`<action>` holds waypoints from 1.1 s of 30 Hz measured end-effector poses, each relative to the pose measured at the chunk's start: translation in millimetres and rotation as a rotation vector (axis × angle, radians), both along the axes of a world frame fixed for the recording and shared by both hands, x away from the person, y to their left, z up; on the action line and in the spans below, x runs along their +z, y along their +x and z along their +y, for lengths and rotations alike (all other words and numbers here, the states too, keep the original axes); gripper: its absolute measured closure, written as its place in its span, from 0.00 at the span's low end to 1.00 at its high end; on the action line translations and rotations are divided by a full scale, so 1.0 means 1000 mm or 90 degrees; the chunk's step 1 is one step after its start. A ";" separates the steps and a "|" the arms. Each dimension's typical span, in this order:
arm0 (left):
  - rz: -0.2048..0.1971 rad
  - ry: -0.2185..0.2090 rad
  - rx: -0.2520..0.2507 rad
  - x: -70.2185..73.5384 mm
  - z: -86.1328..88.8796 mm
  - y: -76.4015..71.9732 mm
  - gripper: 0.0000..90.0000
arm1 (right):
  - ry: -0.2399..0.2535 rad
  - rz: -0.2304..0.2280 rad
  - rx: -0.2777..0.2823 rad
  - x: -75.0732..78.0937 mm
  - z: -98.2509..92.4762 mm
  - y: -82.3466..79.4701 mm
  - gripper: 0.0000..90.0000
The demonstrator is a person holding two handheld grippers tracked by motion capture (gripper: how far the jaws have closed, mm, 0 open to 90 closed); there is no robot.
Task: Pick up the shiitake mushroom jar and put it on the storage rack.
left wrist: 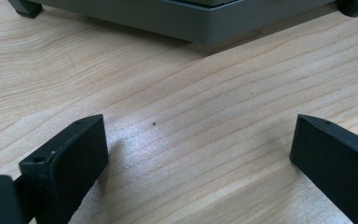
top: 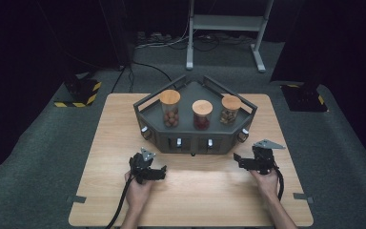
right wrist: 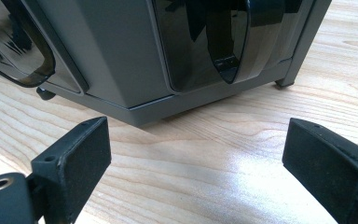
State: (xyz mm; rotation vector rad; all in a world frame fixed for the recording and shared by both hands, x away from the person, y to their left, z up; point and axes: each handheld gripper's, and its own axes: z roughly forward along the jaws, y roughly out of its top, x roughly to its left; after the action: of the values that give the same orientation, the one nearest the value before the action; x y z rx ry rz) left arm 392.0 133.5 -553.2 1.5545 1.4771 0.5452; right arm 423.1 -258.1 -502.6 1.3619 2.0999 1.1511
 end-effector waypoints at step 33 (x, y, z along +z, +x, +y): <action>0.000 0.000 0.000 0.000 0.000 0.000 0.04 | -0.040 0.024 0.001 -0.016 0.012 0.010 0.08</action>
State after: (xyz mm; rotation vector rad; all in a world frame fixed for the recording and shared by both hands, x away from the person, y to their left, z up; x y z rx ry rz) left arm 392.0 133.5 -553.2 1.5547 1.4768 0.5453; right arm 433.5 -245.8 -518.5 1.3636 2.1446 1.0581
